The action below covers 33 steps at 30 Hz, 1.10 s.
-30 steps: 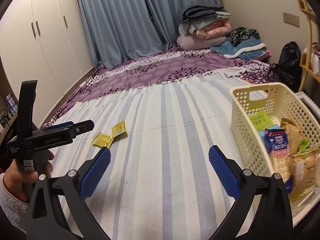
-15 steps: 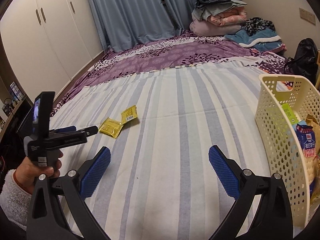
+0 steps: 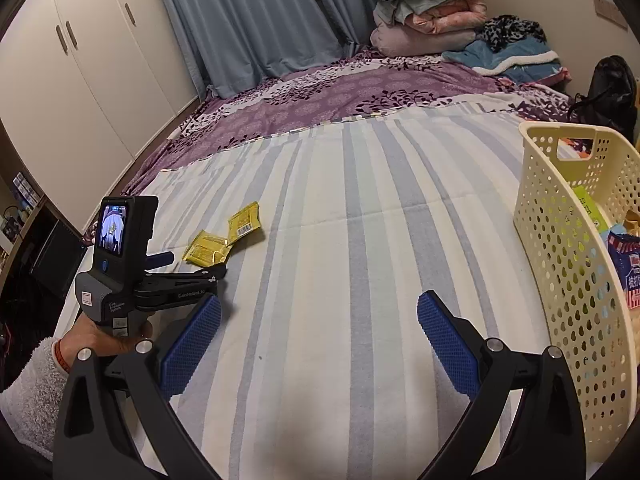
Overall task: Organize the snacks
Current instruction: 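Grasp the larger yellow packet with the left tool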
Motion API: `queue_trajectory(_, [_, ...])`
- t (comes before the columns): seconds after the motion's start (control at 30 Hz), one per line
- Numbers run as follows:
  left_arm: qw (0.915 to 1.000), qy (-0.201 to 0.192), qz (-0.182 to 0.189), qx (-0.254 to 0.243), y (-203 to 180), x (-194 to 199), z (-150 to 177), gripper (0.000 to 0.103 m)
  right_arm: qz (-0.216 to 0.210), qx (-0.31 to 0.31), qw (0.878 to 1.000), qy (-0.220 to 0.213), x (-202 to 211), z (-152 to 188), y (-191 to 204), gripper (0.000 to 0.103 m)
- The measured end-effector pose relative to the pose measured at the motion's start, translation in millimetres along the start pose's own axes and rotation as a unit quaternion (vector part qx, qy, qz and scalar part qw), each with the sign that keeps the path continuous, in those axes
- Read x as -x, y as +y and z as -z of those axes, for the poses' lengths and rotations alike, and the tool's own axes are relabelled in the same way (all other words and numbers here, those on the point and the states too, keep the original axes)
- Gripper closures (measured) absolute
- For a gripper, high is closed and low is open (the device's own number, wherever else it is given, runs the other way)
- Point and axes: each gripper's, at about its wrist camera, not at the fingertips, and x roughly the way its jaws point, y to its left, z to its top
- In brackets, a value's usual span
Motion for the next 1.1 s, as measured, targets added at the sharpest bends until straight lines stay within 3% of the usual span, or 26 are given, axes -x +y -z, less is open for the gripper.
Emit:
queue_trajectory(0.13, [1.0000, 0.001, 0.007, -0.003, 9.3, 0.9, 0.2, 0.003, -0.002, -0.005, 1.000, 0.002, -5.7, -2.2, -2.5, 0.005])
queue_trajectory(0.27, [0.9997, 0.005, -0.023, 0.004, 31.2, 2.8, 6.8, 0.003, -0.005, -0.006, 1.000, 0.005, -12.0, -2.6, -3.4, 0.005])
queue_trajectory(0.47, [0.9967, 0.016, -0.053, 0.059, 73.7, 6.4, 12.3, 0.003, -0.014, -0.004, 1.000, 0.015, -23.0, -2.3, 0.9, 0.005])
queue_trajectory(0.7, [0.9944, -0.011, 0.020, 0.103, 63.8, 15.9, -4.0, 0.003, -0.022, 0.006, 0.999, 0.024, -33.6, -2.3, 11.4, 0.005])
queue_trajectory(0.93, [0.9933, -0.004, 0.029, 0.112, 40.9, -15.1, -26.3, 0.003, -0.022, 0.013, 0.999, 0.030, -39.1, -2.3, 17.0, 0.005])
queue_trajectory(0.97, [0.9929, -0.004, 0.029, 0.115, 41.6, -18.5, -27.1, 0.004, -0.022, 0.013, 0.999, 0.032, -40.1, -2.0, 17.2, 0.005])
queue_trajectory(1.1, [0.9941, -0.010, 0.006, 0.108, 41.9, -24.3, -27.8, 0.024, -0.022, 0.012, 0.999, 0.039, -47.2, -1.6, 17.7, 0.005])
